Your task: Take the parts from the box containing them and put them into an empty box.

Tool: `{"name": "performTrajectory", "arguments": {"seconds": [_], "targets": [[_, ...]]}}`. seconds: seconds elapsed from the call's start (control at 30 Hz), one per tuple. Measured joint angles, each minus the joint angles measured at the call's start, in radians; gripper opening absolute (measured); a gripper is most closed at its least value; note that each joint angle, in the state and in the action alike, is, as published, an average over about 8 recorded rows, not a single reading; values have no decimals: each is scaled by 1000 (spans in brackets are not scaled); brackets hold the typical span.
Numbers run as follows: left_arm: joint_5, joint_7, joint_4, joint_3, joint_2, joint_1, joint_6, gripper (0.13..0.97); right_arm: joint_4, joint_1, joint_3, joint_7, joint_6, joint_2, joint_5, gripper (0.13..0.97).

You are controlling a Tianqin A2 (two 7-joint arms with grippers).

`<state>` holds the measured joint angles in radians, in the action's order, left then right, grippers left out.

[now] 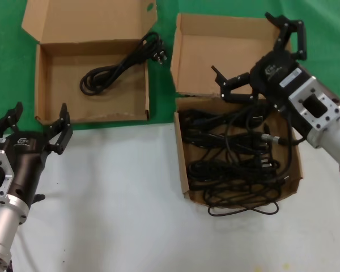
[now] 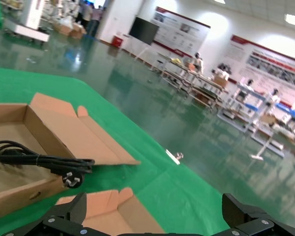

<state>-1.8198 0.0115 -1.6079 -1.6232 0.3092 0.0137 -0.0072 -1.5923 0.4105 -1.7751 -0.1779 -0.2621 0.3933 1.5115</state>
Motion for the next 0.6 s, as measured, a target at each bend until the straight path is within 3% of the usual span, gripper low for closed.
{"name": "performTrajectory", "arguments": {"seconds": [0.47,0.6], "targets": [[6,-3,2,7,-3,-4,2,778,-2,-118,50,51,75,-27,82,966],[7,-4,3,9,-3,-5,3,825,-3,-151,65,65,96,-34,106,966]]}}
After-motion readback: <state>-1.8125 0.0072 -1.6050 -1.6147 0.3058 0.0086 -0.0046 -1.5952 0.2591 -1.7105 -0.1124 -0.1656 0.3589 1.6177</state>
